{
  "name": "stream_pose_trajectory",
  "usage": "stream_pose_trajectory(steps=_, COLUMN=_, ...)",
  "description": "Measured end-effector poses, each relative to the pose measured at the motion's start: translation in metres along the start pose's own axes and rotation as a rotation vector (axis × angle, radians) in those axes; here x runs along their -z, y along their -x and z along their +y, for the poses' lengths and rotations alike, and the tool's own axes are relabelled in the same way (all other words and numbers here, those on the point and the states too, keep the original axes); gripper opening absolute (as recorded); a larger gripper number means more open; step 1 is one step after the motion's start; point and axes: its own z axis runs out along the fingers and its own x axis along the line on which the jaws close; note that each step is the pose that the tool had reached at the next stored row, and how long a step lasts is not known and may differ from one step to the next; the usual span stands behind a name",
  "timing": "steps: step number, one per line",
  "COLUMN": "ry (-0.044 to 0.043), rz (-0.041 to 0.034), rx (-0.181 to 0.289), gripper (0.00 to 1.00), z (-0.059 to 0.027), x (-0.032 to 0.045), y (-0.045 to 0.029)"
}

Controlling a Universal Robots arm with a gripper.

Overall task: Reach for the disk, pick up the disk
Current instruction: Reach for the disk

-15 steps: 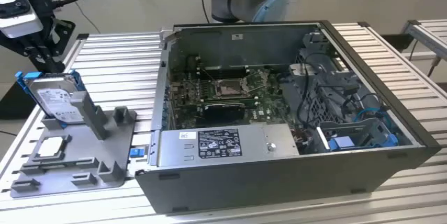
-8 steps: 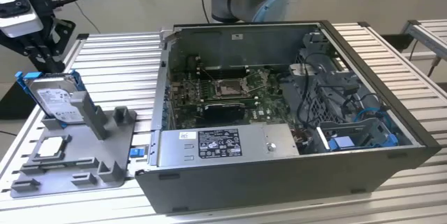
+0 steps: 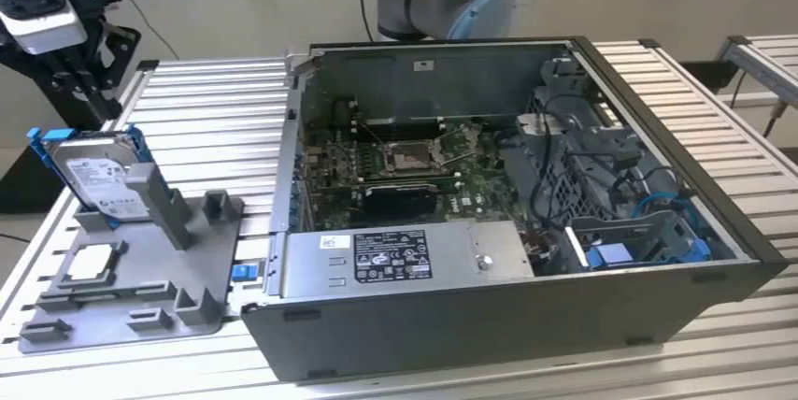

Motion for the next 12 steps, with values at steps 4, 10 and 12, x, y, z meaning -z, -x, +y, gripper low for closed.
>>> stream_pose_trajectory(steps=4, ry=0.0001, rz=-0.0002, rx=0.000, gripper=0.00, z=0.0075, x=-0.0005, y=-0.0035)
stream_pose_trajectory(steps=10, ry=0.0000, rz=0.0000, rx=0.001, gripper=0.00, z=0.0125, x=-0.0008, y=-0.0212)
stream_pose_trajectory(steps=12, ry=0.0001, rz=-0.0001, rx=0.001, gripper=0.00, z=0.0131, x=-0.0010, y=-0.0281)
